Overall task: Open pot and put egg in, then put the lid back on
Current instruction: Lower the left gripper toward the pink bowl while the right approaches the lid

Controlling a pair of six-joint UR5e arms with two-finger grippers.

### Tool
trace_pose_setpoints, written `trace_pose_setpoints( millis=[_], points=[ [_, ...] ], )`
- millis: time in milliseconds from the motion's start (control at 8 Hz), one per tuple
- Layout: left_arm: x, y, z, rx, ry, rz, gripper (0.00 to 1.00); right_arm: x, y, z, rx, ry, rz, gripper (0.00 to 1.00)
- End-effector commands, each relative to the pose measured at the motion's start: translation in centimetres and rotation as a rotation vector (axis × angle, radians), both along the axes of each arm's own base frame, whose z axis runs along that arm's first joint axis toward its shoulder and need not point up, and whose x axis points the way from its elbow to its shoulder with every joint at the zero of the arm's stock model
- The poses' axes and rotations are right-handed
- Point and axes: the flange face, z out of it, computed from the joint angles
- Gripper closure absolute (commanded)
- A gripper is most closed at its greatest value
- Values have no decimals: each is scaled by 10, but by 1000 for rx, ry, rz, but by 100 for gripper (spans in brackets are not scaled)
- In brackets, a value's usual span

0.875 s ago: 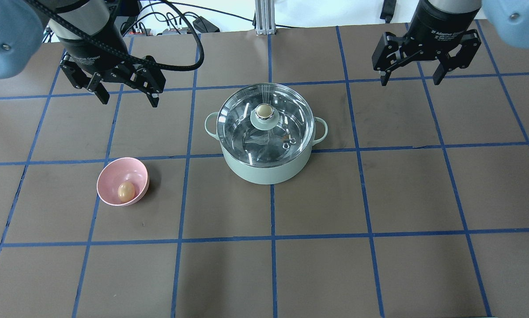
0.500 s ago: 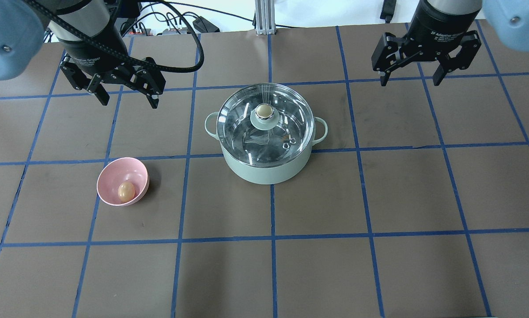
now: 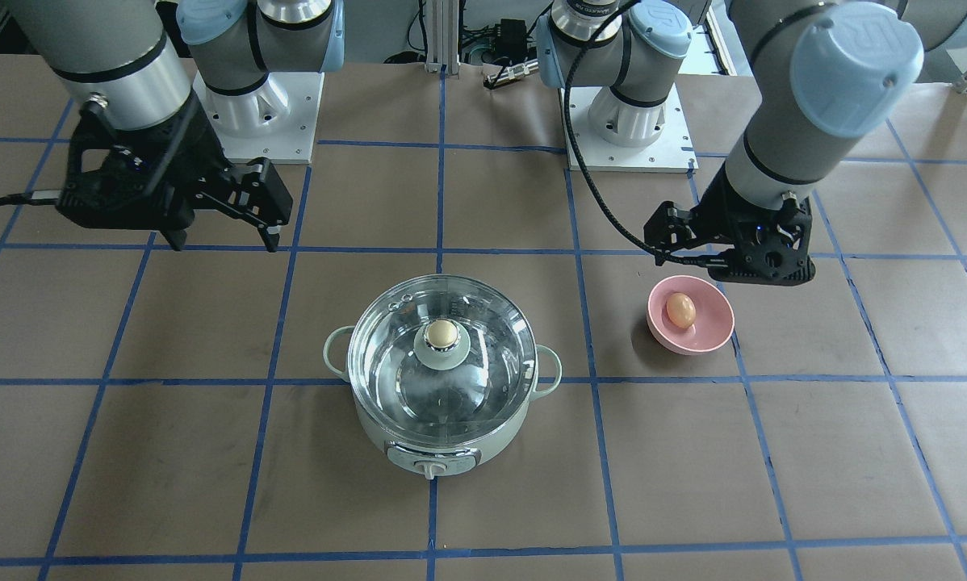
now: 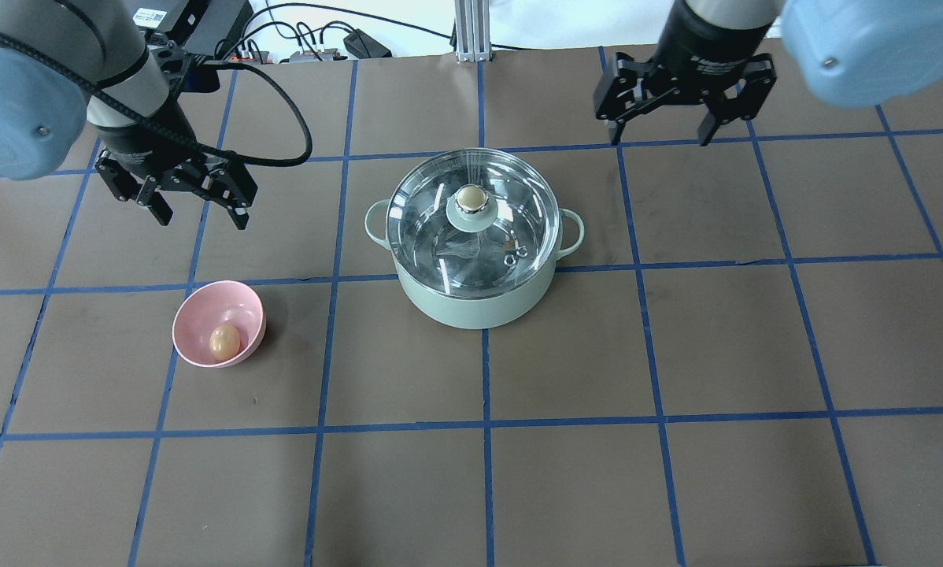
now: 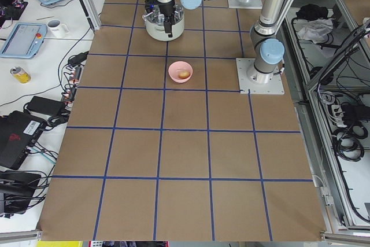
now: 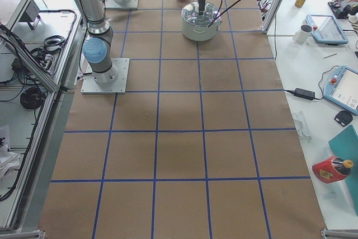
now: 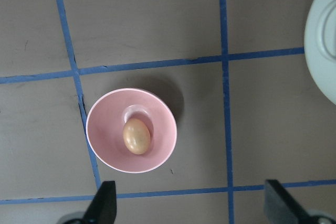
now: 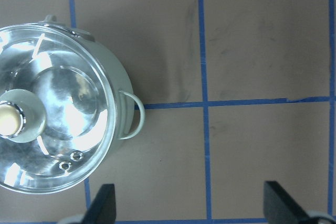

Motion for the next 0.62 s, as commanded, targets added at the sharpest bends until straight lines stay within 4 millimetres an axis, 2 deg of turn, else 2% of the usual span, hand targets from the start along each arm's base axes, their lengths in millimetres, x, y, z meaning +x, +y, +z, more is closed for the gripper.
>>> trace_pose_setpoints(
  millis=[0, 125, 250, 500],
  points=[
    [69, -26, -92, 84, 33, 14, 0, 115, -2, -50, -10, -11, -37, 0],
    [83, -28, -121, 131, 45, 38, 0, 134, -5, -69, -7, 9, -28, 0],
    [83, -24, -145, 179, 53, 49, 0, 146, -6, -79, -8, 9, -25, 0],
    [77, 1, -196, 294, 69, 81, 1, 178, -4, -109, 18, 11, -27, 0]
  ],
)
